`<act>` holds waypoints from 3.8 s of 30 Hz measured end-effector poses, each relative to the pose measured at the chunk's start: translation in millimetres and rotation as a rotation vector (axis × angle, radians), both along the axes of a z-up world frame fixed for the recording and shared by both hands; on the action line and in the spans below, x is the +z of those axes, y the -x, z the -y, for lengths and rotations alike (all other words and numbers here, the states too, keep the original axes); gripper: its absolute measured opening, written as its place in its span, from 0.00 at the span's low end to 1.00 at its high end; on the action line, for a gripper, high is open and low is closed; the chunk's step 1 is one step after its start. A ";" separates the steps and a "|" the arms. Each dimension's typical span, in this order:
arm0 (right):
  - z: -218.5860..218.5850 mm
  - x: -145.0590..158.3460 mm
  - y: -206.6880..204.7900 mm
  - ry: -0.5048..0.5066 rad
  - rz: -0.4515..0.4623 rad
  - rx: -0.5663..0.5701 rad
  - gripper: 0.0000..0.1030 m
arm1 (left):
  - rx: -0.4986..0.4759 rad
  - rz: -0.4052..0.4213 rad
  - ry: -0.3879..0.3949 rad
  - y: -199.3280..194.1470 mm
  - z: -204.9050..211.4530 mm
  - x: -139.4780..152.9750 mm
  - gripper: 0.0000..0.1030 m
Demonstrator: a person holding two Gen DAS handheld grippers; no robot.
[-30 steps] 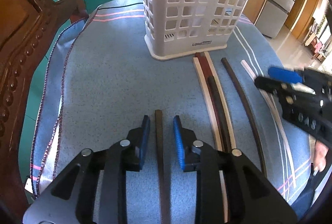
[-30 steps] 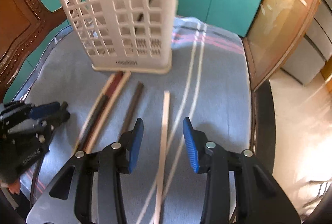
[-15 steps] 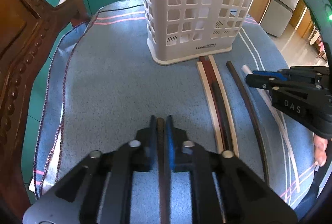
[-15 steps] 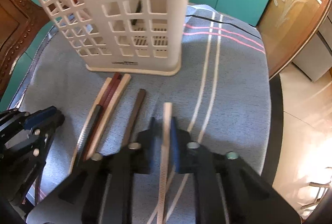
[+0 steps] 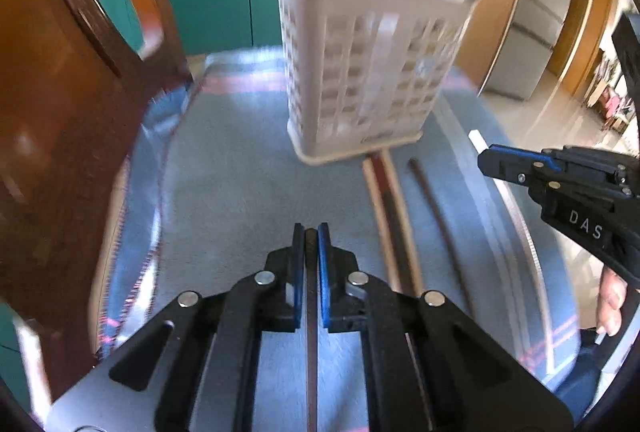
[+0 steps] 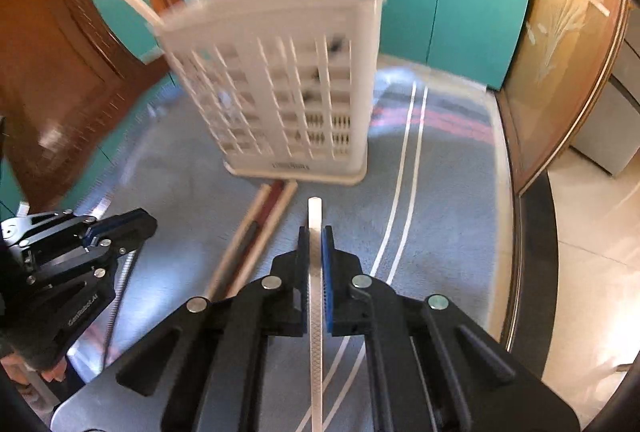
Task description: Organize utensils
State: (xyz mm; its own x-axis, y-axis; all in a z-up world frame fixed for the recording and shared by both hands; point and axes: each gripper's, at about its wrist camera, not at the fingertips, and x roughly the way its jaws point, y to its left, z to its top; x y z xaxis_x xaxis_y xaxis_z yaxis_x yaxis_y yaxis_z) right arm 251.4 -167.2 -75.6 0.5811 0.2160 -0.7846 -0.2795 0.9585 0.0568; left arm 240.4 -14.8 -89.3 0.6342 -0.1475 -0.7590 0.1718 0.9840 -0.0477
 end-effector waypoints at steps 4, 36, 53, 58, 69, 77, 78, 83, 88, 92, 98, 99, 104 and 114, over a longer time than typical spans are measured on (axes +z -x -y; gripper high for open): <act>12.8 41.4 35.8 -0.093 0.097 -0.003 0.06 | 0.000 0.106 0.066 30.2 -11.3 46.2 0.07; 55.1 256.9 29.4 -0.357 0.671 -0.134 0.06 | 0.101 0.644 0.224 -13.3 -30.4 299.5 0.07; 49.7 155.7 14.0 -0.263 0.564 -0.173 0.30 | 0.152 0.528 0.133 -64.0 1.1 197.5 0.07; 79.1 158.6 54.5 -0.331 0.632 -0.186 0.36 | 0.155 0.565 0.135 -41.0 0.3 191.8 0.18; 129.7 61.2 81.5 -0.396 0.403 -0.273 0.36 | -0.098 0.341 0.107 35.3 28.0 87.9 0.30; 112.0 16.0 36.6 -0.390 0.129 -0.304 0.36 | -0.187 -0.081 -0.016 -7.4 78.7 -51.7 0.32; 109.2 13.3 35.8 -0.387 0.121 -0.299 0.36 | -0.167 -0.058 -0.065 -6.9 80.7 -57.5 0.33; 91.9 1.1 31.0 -0.354 0.071 -0.259 0.36 | -0.075 -0.071 0.009 -5.1 65.9 -57.5 0.23; 77.1 -2.5 27.0 -0.331 0.047 -0.224 0.36 | 0.048 -0.141 0.223 10.7 34.3 -51.2 0.17; 67.2 -5.5 26.7 -0.292 0.038 -0.196 0.36 | 0.065 -0.144 0.357 31.7 18.8 -39.0 0.06; 55.1 -11.8 26.4 -0.255 0.019 -0.166 0.38 | 0.138 -0.144 0.298 39.9 7.6 -43.1 0.06; 52.3 -13.7 26.1 -0.247 0.011 -0.158 0.38 | 0.150 -0.155 0.301 37.8 1.0 -45.9 0.06; 33.0 -25.1 23.1 -0.198 -0.033 -0.106 0.40 | 0.184 -0.181 0.306 36.0 -13.1 -57.9 0.07; -15.3 -58.9 19.0 0.052 -0.088 -0.046 0.41 | 0.133 -0.155 0.124 -0.2 -2.0 -54.8 0.30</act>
